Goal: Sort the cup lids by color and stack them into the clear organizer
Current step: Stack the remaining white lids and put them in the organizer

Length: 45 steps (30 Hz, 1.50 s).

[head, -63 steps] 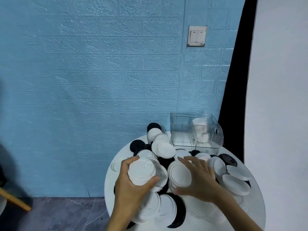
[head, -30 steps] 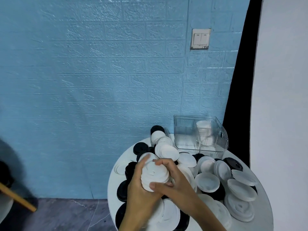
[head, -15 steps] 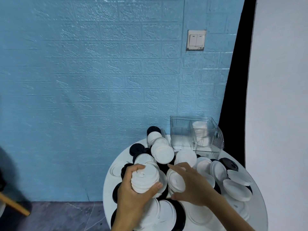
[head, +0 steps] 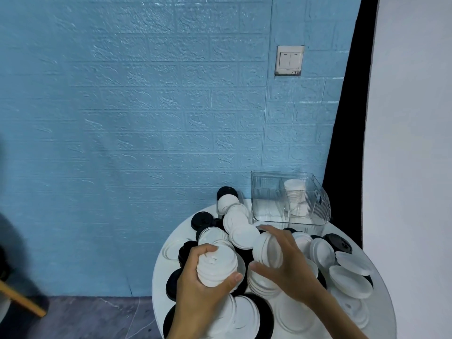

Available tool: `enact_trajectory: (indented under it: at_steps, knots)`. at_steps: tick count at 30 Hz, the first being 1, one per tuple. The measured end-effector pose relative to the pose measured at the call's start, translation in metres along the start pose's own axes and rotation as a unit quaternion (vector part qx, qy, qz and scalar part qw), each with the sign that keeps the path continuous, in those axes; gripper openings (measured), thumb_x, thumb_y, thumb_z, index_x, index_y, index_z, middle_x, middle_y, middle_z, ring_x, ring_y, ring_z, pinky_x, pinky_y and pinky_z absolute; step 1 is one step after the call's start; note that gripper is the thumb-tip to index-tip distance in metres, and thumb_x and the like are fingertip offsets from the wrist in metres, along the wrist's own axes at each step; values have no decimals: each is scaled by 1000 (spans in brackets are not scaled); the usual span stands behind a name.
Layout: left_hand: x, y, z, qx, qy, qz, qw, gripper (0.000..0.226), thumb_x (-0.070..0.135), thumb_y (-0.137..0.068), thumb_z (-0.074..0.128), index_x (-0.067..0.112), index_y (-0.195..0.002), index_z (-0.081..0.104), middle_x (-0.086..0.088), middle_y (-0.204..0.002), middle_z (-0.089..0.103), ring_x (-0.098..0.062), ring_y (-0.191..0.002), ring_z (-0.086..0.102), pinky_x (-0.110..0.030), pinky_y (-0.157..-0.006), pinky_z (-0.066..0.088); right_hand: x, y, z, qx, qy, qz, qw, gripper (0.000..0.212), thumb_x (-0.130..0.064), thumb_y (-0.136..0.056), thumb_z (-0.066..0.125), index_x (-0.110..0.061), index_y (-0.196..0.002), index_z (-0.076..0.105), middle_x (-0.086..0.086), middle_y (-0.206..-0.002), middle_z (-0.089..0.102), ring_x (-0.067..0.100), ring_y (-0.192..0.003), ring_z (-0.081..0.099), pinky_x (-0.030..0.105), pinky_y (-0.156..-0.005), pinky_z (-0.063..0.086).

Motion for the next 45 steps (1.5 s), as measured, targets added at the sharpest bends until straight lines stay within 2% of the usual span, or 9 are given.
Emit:
enact_trajectory:
  at_steps: [6,10,17,22,26,32,37,42,45]
  knots:
    - [1,2,13,-34,-1,-8,999,64,49,-40,90,44,-97,62,22,-101,69,-2,-89,65,-10,-75,48,-16,-6,1,52,-327,97,939,62,-40,-67,82,-31,-114,43,6,-102,64,3,-82,67,21,-71,54]
    - [1,8,24,-70,-11,-8,997,63,46,-45,92,42,-100,61,19,-100,70,-5,-89,65,-12,-76,48,-34,-10,12,112,-439,111,884,64,-60,-60,83,-37,-112,53,19,-111,68,41,-110,64,56,-100,50]
    - [2,6,26,-49,21,-22,998,63,42,-51,92,43,-102,55,10,-99,72,-21,-88,69,-42,-81,59,-62,-6,40,84,-480,112,866,49,-54,-65,67,-31,-107,58,2,-112,75,17,-98,71,39,-86,56]
    - [13,-3,14,-13,54,-18,998,74,49,-50,88,54,-109,43,28,-103,65,-5,-91,69,-22,-74,56,-66,-1,41,37,-426,96,899,66,-49,-62,75,-22,-118,54,-7,-103,74,9,-93,70,25,-76,57]
    - [25,-1,17,-32,50,-1,998,98,47,-54,89,51,-135,34,39,-116,59,0,-103,67,-16,-79,54,-66,0,42,-22,-395,98,913,48,-43,-62,81,-31,-108,70,1,-105,75,16,-98,71,27,-81,56]
    - [26,3,16,-29,36,-3,999,66,53,-55,82,56,-114,52,36,-110,62,5,-96,64,-10,-74,50,-65,6,32,-120,-322,119,932,40,-35,-86,73,-30,-125,66,-9,-110,75,0,-107,67,19,-88,52]
    - [19,-4,-4,11,49,-7,999,64,52,-58,82,51,-114,51,32,-110,62,0,-92,65,-21,-74,55,-16,19,-9,-51,-21,59,997,44,-40,-89,73,-47,-129,55,-29,-125,57,-6,-112,56,16,-88,45]
    - [19,-6,-7,13,40,1,999,63,53,-58,82,53,-113,51,35,-110,61,0,-94,65,-20,-74,56,14,35,18,-229,227,25,946,62,-33,-84,64,-41,-142,46,-22,-142,44,7,-132,36,30,-110,30]
    - [18,-5,-3,4,35,1,999,62,45,-60,85,55,-111,51,36,-111,60,5,-98,62,-12,-75,51,16,33,29,-243,281,10,928,70,-28,-83,60,-41,-148,40,-22,-148,39,14,-138,28,32,-107,24]
Point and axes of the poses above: each hand's wrist, its own y-axis away from the middle knuckle, its own z-axis out of the palm, x = y × z, the point moved 7 cm from there along -y, towards the middle knuckle
